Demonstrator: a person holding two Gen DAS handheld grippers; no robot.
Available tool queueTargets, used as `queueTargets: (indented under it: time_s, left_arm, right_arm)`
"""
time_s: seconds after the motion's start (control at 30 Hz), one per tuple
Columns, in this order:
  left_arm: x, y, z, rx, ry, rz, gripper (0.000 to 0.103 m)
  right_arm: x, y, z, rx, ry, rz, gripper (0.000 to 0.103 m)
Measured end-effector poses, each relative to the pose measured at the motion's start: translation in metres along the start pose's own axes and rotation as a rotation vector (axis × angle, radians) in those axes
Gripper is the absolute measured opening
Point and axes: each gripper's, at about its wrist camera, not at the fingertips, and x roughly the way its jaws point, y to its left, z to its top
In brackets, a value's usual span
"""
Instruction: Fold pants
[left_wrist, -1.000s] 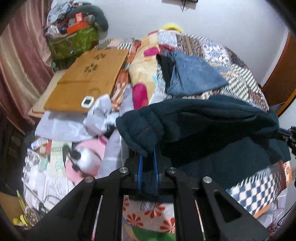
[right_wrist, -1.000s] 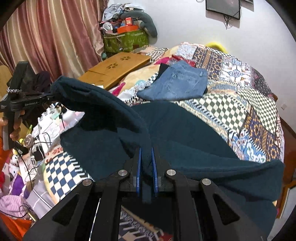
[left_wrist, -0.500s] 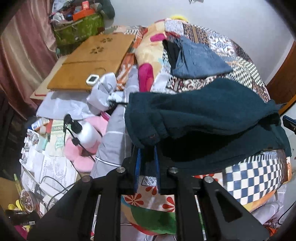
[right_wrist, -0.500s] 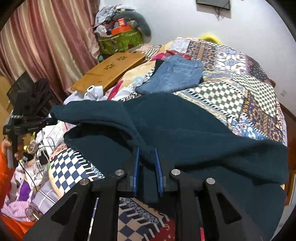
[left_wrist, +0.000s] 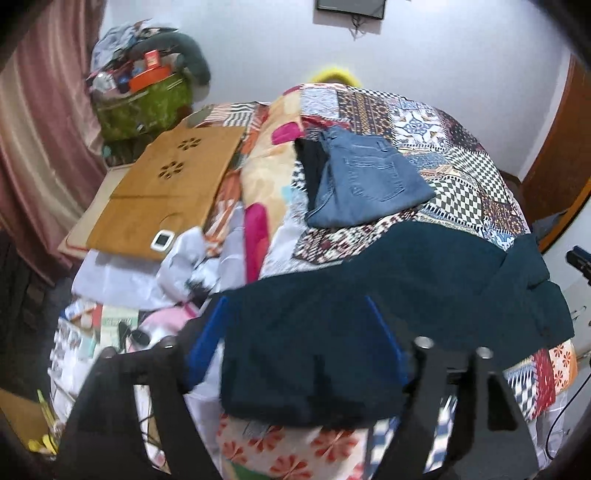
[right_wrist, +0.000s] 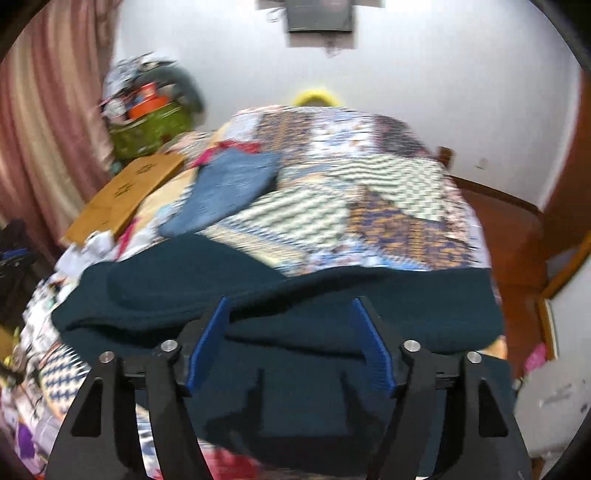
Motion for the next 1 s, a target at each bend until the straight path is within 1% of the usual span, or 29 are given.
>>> queueTargets:
  time_s: [0.07, 0.1, 0.2, 0.33, 0.4, 0.53, 0.63, 0.7, 0.9, 0.97, 1.0]
  left_arm:
    - [0.012, -0.015, 0.015, 0.003, 0.002, -0.001, 0.094]
    - [0.017, -0.02, 0.019, 0.003, 0.001, -0.007, 0.094]
    - [0.037, -0.04, 0.042, 0.004, 0.012, -0.04, 0.094]
    - [0.07, -0.07, 0.07, 0.025, 0.037, -0.066, 0.094]
    - [0.084, -0.082, 0.08, 0.042, 0.051, -0.066, 0.094]
    - [0.12, -0.109, 0.095, 0.09, 0.093, -0.071, 0.094]
    - [0.14, -0.122, 0.098, 0.112, 0.131, -0.075, 0.094]
    - [0.156, -0.134, 0.099, 0.137, 0.164, -0.089, 0.094]
    - [0.182, -0.159, 0.094, 0.214, 0.208, -0.078, 0.094]
    - [0.186, -0.166, 0.092, 0.234, 0.214, -0.085, 0.094]
    - [0.187, -0.168, 0.091, 0.242, 0.218, -0.091, 0.094]
  right_arm:
    - [-0.003, -0.024, 0.004, 0.029, -0.018, -0.062, 0.073]
    - [-0.004, -0.036, 0.007, 0.046, -0.023, -0.085, 0.074]
    - [-0.002, -0.076, 0.014, 0.111, -0.024, -0.137, 0.075]
    - [0.017, -0.125, 0.02, 0.178, 0.004, -0.217, 0.075]
    - [0.032, -0.147, 0.02, 0.199, 0.027, -0.252, 0.075]
    - [0.077, -0.195, 0.018, 0.276, 0.106, -0.246, 0.075]
    - [0.112, -0.226, 0.014, 0.342, 0.169, -0.252, 0.075]
    - [0.132, -0.245, 0.014, 0.379, 0.194, -0.258, 0.074]
    - [0.171, -0.287, 0.02, 0.465, 0.231, -0.279, 0.072]
    - [0.181, -0.294, 0.02, 0.494, 0.248, -0.265, 0.069]
    - [0.188, -0.297, 0.018, 0.507, 0.265, -0.247, 0.064]
